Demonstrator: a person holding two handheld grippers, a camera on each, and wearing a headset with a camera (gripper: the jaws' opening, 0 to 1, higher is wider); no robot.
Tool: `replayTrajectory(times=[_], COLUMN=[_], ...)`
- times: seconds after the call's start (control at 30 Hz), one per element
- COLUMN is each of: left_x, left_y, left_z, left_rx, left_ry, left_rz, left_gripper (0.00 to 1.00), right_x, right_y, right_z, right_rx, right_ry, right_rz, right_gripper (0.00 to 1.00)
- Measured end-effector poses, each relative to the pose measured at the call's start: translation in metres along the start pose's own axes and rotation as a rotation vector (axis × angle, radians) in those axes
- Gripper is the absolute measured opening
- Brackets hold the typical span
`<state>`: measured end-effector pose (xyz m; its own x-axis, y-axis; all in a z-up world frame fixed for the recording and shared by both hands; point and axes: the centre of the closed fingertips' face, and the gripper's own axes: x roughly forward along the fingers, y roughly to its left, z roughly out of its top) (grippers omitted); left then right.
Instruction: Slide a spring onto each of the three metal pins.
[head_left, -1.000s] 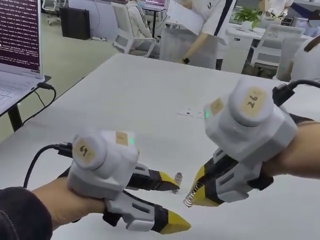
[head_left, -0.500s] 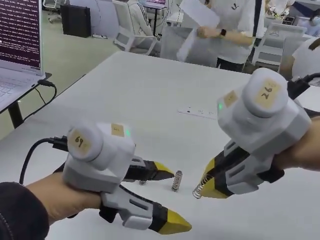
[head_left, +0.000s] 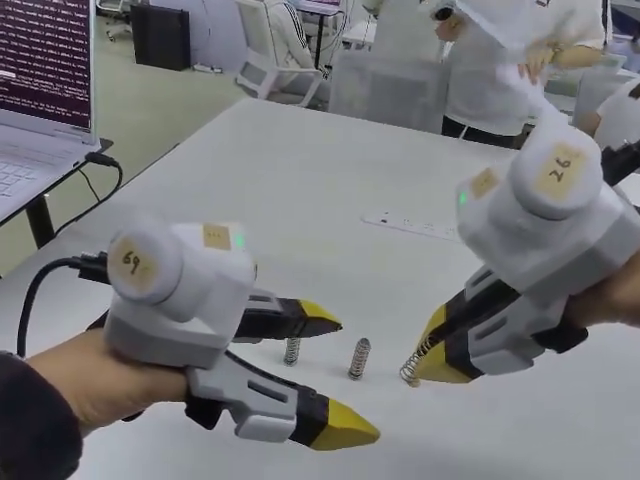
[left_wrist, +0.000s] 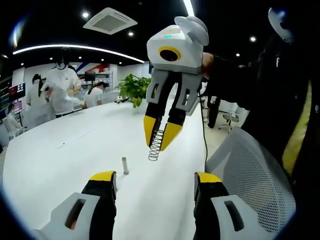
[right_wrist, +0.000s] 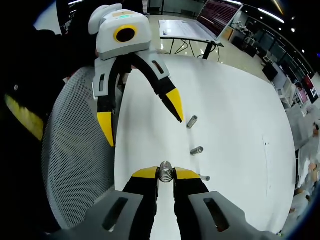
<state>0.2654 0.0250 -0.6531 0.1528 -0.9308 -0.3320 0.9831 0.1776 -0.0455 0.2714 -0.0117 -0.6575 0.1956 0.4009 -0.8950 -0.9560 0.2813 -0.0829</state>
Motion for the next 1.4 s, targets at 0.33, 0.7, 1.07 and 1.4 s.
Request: replayTrajectory(times=[0.33, 0.7, 1.07, 1.4], left_x=[-0.016, -0.037, -0.054, -0.053], left_y=[0.007, 0.017, 0.027, 0.032], left_z=[-0.003, -0.017, -0.028, -0.033], left_rx=[-0.009, -0.035, -0.064, -0.081], left_ry=[-0.011, -0.009, -0.025, -0.032], left_rz=[0.04, 0.096, 0.156, 0.184], left_gripper=[0.59, 0.58, 0.57, 0.56], right_x=[-0.002, -0.001, -0.006, -0.008], right_y=[-0.006, -0.012, -0.024, -0.048], right_z=[-0.002, -0.008, -0.017, -0.034], right_rx=[0.006, 0.014, 0.039, 0.063], right_ry=[0.006, 0.017, 0.017, 0.06], right_rz=[-0.008, -0.014, -0.036, -0.076], right_gripper=[0.08, 0.08, 0.08, 0.08])
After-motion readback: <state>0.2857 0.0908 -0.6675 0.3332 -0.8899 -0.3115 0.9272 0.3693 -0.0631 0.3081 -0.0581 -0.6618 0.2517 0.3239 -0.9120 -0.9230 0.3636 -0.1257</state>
